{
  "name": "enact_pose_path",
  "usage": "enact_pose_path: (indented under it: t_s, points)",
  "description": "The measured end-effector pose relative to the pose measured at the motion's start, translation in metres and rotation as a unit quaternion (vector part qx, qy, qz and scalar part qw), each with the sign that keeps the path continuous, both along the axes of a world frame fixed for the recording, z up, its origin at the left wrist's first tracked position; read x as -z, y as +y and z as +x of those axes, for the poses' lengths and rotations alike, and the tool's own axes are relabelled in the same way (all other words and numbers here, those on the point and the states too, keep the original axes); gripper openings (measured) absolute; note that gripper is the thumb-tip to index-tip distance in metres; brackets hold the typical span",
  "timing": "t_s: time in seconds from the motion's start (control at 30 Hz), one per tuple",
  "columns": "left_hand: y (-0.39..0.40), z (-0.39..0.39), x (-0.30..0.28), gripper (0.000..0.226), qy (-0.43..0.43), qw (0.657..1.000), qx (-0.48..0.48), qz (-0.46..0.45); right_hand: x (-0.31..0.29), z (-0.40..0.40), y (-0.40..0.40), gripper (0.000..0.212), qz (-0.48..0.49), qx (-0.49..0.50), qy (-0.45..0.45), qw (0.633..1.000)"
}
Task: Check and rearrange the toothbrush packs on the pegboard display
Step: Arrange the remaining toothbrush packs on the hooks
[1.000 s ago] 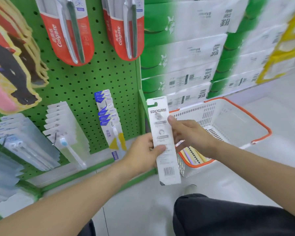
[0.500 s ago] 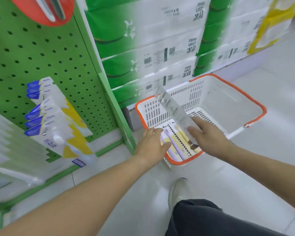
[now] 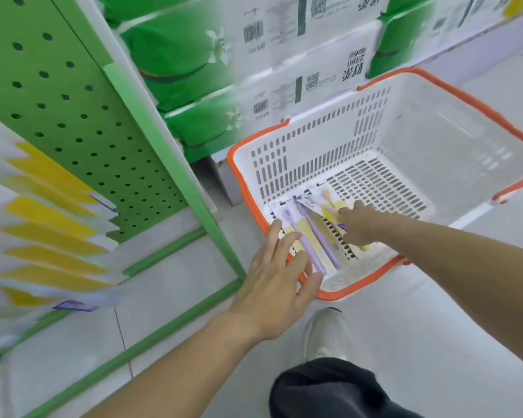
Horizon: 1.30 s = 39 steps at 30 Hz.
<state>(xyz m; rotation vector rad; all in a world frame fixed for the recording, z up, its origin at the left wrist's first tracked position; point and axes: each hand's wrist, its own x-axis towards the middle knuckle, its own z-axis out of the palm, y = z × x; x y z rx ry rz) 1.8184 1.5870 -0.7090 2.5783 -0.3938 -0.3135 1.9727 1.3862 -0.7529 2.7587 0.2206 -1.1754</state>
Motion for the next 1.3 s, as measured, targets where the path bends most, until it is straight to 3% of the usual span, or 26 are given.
enact_pose_path:
  t_s: [0.13, 0.23, 0.37, 0.47, 0.57, 0.73, 1.0, 1.2, 1.3]
  points:
    - [-0.001, 0.000, 0.000, 0.034, 0.002, 1.000, -0.006, -0.002, 0.000, -0.005, 0.001, 0.078, 0.008, 0.007, 0.056, 0.998]
    - [-0.001, -0.001, -0.002, 0.035, 0.012, 1.000, 0.001, 0.008, -0.015, -0.010, 0.003, 0.065, 0.017, -0.004, 0.037, 0.999]
    - [-0.002, 0.000, -0.012, 0.038, 0.037, 0.998, 0.013, 0.045, -0.057, -0.022, 0.006, 0.036, 0.140, 0.013, -0.048, 0.989]
    - [-0.008, -0.003, -0.036, 0.036, 0.040, 0.996, -0.060, -0.049, -0.100, -0.042, 0.016, 0.022, 0.226, 0.013, -0.104, 0.968]
    - [-0.011, -0.013, -0.081, 0.012, -0.024, 0.970, -0.180, -0.164, -0.144, -0.067, 0.036, 0.016, 0.305, 0.010, -0.154, 0.940]
    - [0.020, -0.043, -0.149, 0.015, -0.032, 0.945, -0.233, -0.226, -0.212, -0.105, 0.085, 0.010, 0.409, 0.002, -0.211, 0.888]
    - [0.133, -0.126, -0.227, 0.022, -0.079, 0.952, -0.253, -0.154, -0.289, -0.156, 0.174, 0.013, 0.429, -0.057, -0.283, 0.856]
    - [0.190, -0.150, -0.244, 0.005, -0.168, 0.922, -0.325, -0.129, -0.299, -0.164, 0.240, 0.010, 0.499, -0.035, -0.329, 0.801]
    - [0.203, -0.141, -0.250, 0.023, -0.193, 0.921, -0.330, -0.069, -0.305, -0.155, 0.267, 0.008, 0.500, -0.032, -0.335, 0.798]
